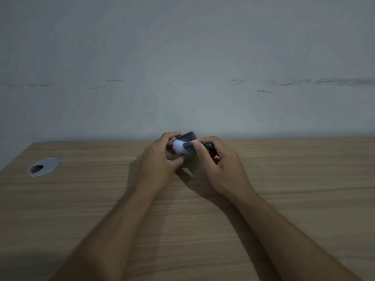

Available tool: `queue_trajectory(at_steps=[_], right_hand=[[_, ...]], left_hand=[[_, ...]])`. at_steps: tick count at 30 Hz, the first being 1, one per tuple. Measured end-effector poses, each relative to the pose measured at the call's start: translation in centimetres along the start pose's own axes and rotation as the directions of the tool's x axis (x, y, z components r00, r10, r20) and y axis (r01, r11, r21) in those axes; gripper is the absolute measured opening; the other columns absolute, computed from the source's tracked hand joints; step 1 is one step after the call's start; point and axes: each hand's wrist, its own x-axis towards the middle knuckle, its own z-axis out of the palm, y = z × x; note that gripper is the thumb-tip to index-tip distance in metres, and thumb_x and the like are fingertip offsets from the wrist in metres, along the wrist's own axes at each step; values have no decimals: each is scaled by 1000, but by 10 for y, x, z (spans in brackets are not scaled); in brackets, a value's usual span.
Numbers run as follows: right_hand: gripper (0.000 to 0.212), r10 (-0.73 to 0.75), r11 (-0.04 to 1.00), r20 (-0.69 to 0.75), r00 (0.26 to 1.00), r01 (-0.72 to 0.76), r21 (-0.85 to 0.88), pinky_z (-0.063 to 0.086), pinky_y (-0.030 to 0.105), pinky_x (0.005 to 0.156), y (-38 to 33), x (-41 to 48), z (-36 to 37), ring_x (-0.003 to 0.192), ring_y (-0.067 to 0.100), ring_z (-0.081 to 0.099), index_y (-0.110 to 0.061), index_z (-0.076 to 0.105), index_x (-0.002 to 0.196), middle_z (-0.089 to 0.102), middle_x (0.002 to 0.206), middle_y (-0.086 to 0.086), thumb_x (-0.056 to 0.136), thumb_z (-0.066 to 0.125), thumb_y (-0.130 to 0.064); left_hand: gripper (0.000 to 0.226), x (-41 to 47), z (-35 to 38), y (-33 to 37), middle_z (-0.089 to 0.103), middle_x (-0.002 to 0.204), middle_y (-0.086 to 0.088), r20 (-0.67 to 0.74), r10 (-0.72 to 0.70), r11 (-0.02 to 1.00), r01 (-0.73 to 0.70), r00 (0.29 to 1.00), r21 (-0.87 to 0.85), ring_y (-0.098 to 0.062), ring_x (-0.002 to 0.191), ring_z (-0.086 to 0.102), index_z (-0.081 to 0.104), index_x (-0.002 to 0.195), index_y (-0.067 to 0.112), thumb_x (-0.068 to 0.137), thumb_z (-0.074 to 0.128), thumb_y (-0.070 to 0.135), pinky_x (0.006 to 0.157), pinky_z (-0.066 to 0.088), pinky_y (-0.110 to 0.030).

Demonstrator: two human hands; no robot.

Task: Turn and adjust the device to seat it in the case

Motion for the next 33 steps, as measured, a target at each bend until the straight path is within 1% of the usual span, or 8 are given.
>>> queue_trajectory(at_steps=[3, 7, 11, 15, 19, 25, 29, 33], right_hand=[[15, 22, 999, -69, 997, -25, -37, 52, 14, 77, 1, 2, -1, 93, 3, 74, -26, 79, 116, 80, 105, -13, 111, 68, -36], [22, 135, 983, -183, 974, -155, -99, 60, 34, 91, 6, 7, -10, 101, 10, 74, -23, 81, 124, 80, 114, -6, 111, 68, -34], [21, -8, 998, -110, 994, 1, -66, 59, 27, 90, -3, 2, -5, 108, 8, 75, -23, 80, 126, 78, 117, -9, 111, 69, -32], [15, -106, 993, -27, 994, 105, -59, 56, 25, 76, -8, -1, 1, 96, 12, 74, -18, 81, 118, 77, 106, -5, 109, 72, -28], [19, 44, 992, -141, 989, -60, -110, 48, 24, 68, -2, 4, -6, 77, 12, 69, -15, 80, 100, 76, 86, -3, 109, 71, -29], [29, 241, 945, -283, 928, -291, -150, 51, 32, 81, 8, 12, -18, 90, 19, 71, -18, 83, 115, 81, 102, 2, 113, 63, -39], [26, 142, 978, -234, 962, -172, -114, 53, 26, 77, 2, 8, -15, 82, 9, 68, -20, 82, 114, 79, 99, -2, 112, 64, -39], [23, 19, 996, -89, 996, -26, -80, 45, 14, 70, -2, 3, -10, 74, 1, 65, -16, 80, 102, 75, 84, -10, 112, 68, -34]], left_hand=[[64, 1, 0, 1, 80, 115, 2, -10, 22, 1000, -22, 1000, 10, -18, 106, 74, 71, 138, 24, 78, 93, 18, 95, 60, -39], [63, -3, -1, 6, 79, 115, 9, 12, 75, 997, -75, 997, 25, -11, 105, 72, 69, 139, 29, 81, 95, 34, 93, 58, -31], [58, -4, -1, 9, 80, 116, 10, 19, 67, 996, -67, 998, 52, -12, 106, 74, 70, 137, 29, 83, 93, 26, 93, 60, -39], [63, -2, -1, 6, 79, 126, 5, 19, 37, 998, -38, 999, 57, -16, 114, 73, 69, 141, 26, 83, 91, 14, 99, 61, -44], [63, -2, -1, 3, 80, 122, 6, 25, 60, 998, -60, 998, -15, -15, 112, 74, 68, 141, 26, 83, 92, 15, 100, 60, -39], [65, -3, 1, 4, 77, 125, 15, 85, 80, 996, -76, 993, -53, -3, 112, 70, 65, 141, 39, 84, 93, 24, 94, 51, -19], [64, -2, 0, 3, 77, 124, 17, 70, 78, 996, -75, 995, -42, -2, 111, 69, 66, 140, 38, 84, 93, 21, 92, 47, -9], [65, -3, -4, 3, 75, 114, 20, 52, 31, 998, -28, 998, -52, 17, 101, 65, 67, 140, 39, 86, 88, 11, 82, 46, 3]])
